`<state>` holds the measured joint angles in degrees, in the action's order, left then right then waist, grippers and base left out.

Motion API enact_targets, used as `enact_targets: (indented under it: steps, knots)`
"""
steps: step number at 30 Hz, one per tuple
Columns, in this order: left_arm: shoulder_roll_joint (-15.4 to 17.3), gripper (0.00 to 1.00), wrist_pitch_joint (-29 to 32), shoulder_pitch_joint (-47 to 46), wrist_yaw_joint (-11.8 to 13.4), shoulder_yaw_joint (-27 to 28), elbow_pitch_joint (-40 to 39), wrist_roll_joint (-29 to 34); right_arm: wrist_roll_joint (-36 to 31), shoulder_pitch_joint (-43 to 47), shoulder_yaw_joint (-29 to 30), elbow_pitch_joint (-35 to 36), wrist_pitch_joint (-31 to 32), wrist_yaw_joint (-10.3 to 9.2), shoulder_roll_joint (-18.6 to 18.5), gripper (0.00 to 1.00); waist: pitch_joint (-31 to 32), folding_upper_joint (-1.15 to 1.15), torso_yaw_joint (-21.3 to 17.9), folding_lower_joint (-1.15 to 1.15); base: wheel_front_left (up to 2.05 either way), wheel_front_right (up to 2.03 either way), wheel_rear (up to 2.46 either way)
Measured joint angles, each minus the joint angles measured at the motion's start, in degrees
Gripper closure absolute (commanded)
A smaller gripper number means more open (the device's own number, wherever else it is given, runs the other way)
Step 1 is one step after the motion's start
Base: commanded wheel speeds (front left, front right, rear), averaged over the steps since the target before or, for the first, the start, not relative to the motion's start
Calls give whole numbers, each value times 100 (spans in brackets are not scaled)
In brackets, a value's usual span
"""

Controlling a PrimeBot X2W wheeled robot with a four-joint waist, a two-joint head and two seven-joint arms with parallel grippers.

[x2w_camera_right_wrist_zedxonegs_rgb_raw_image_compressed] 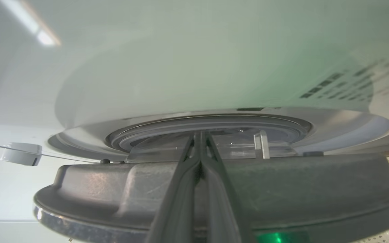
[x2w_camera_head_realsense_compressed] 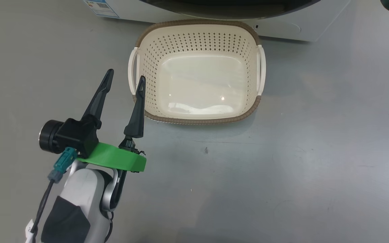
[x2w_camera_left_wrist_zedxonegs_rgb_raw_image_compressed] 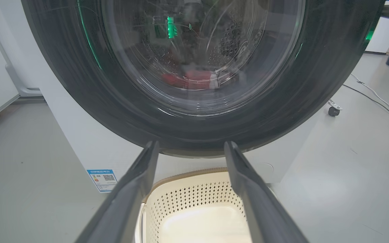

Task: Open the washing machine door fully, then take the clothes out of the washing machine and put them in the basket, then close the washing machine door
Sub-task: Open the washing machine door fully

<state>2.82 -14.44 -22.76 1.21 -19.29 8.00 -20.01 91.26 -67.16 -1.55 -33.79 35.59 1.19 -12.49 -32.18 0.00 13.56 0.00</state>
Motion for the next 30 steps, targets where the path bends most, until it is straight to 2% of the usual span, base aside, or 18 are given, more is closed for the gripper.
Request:
enact_targets:
  steps: [30]
  knots:
    - [-16,0,0,122,-52,114,349,44,292,911,-282,-289,856,405,258,100,676,0,-265,0,0,0,0]
